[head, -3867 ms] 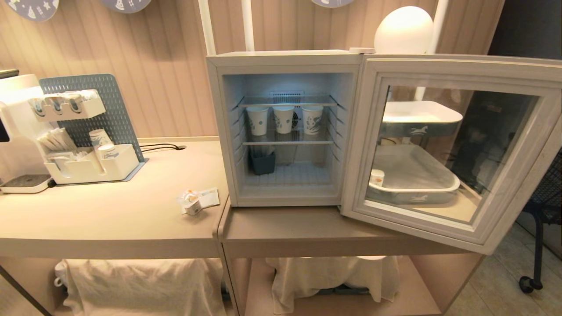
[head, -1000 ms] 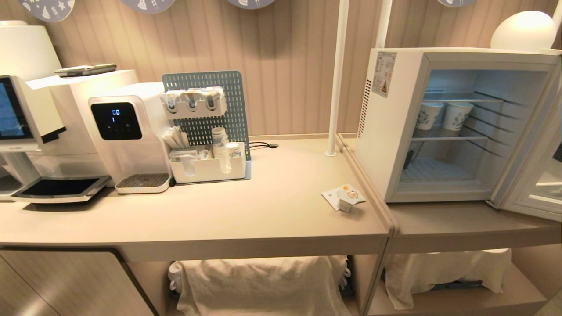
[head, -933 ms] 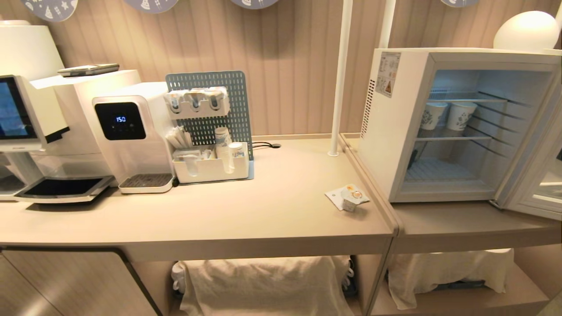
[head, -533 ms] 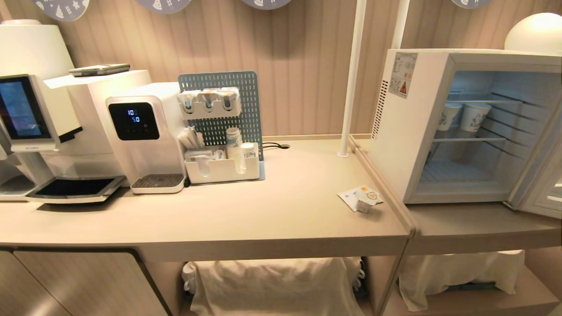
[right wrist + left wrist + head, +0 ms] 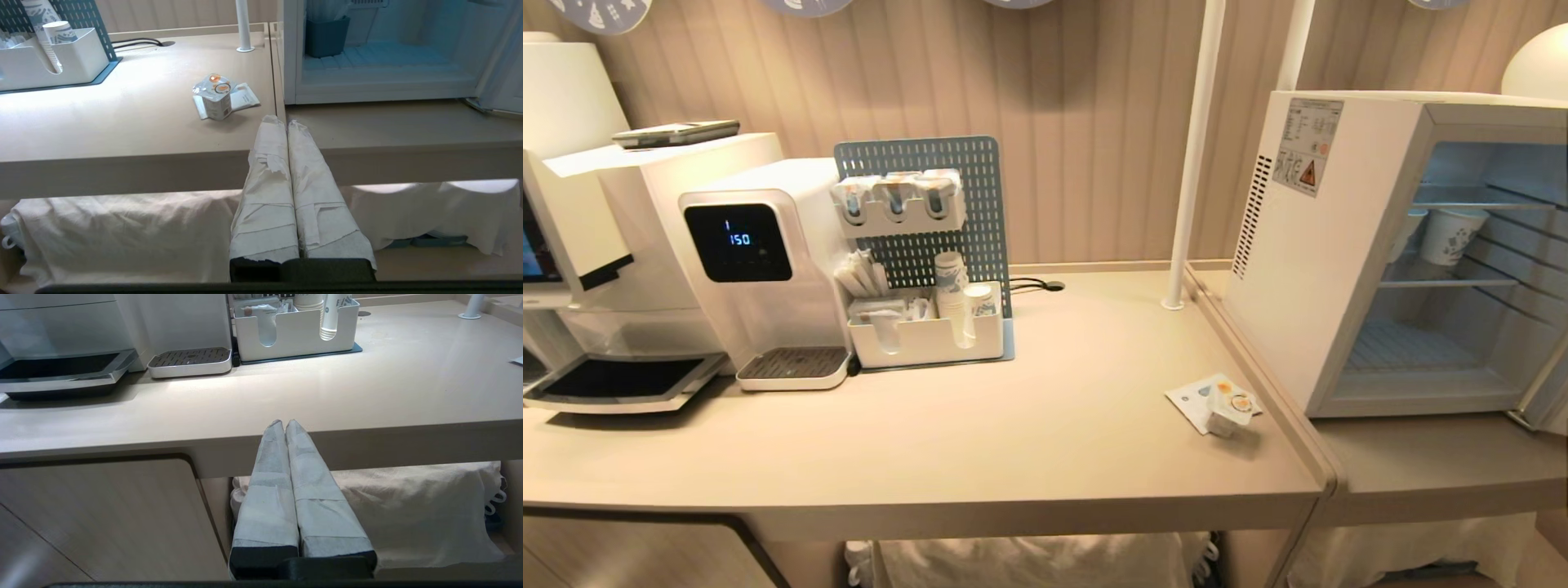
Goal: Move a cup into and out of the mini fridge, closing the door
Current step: Put the yoghurt in the freezer
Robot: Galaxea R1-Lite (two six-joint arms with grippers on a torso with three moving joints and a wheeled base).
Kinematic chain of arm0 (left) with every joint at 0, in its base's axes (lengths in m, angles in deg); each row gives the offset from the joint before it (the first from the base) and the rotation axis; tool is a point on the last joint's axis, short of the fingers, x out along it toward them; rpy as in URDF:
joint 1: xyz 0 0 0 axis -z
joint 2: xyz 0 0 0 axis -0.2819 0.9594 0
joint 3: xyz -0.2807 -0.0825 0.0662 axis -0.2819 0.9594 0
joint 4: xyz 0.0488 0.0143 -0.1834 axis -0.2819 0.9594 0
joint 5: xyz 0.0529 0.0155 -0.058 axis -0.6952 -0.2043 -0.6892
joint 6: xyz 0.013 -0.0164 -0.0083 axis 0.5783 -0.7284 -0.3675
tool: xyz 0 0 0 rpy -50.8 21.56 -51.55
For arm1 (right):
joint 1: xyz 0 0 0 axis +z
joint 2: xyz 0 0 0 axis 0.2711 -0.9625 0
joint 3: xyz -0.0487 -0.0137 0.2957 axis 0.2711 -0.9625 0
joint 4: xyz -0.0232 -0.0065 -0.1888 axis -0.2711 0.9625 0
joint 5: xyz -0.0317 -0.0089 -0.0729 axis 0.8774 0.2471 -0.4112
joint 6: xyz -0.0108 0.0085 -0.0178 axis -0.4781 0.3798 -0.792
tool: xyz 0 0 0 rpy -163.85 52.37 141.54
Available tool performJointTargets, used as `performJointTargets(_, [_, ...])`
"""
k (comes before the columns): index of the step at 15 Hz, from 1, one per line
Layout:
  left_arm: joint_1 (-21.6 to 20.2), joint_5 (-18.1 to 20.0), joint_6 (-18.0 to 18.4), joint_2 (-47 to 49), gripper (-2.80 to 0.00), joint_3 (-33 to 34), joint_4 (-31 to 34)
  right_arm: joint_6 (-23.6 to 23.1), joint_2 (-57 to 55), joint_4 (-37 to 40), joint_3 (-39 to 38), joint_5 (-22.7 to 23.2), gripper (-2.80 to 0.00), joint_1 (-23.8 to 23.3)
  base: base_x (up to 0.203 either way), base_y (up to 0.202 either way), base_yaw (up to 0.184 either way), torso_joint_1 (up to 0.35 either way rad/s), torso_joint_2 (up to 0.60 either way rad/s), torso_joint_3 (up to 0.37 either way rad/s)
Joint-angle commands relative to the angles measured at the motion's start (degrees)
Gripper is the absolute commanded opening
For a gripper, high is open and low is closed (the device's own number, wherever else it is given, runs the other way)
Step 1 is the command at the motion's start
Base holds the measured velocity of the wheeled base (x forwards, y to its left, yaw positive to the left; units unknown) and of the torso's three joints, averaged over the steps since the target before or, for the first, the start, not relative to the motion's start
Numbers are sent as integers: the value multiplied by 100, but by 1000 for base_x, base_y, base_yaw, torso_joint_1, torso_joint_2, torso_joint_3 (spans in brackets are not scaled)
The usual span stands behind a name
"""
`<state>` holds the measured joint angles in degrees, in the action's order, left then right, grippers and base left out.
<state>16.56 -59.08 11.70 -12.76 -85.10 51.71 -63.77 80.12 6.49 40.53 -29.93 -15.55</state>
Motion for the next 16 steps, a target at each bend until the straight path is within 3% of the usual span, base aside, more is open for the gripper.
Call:
performJointTargets(1, [-1, 0, 0, -9, -280, 0, -3, 8, 7, 12, 3, -11, -280, 8, 99, 0, 1, 8, 8, 2])
performJointTargets(3, [-9, 0, -1, -9, -280, 0, -12, -50, -5, 44, 136, -18, -280, 8, 0, 0, 0, 0, 0, 0])
performJointTargets(5, [-1, -9, -16, -9, -280, 0, -12, -44, -287, 365, 1070, -37, -280, 8, 0, 0, 0, 0, 0, 0])
performJointTargets(7, [-9, 0, 9, -9, -280, 0, -12, 40, -1192, 848, 2310, -17, -280, 11, 0, 0, 0, 0, 0, 0])
performJointTargets(9, [-9, -1, -18, -9, -280, 0, -12, 111, -2768, 1132, 2916, 200, -280, 24, 0, 0, 0, 0, 0, 0])
performJointTargets(13, [-5, -9, -22, -9, -280, 0, -12, 12, -5853, 1168, 3275, 1036, -280, 62, 0, 0, 0, 0, 0, 0])
performJointTargets(16, [-9, -9, -26, -9, -280, 0, -12, -77, -7768, 38, 2900, 1356, -280, 215, 0, 0, 0, 0, 0, 0])
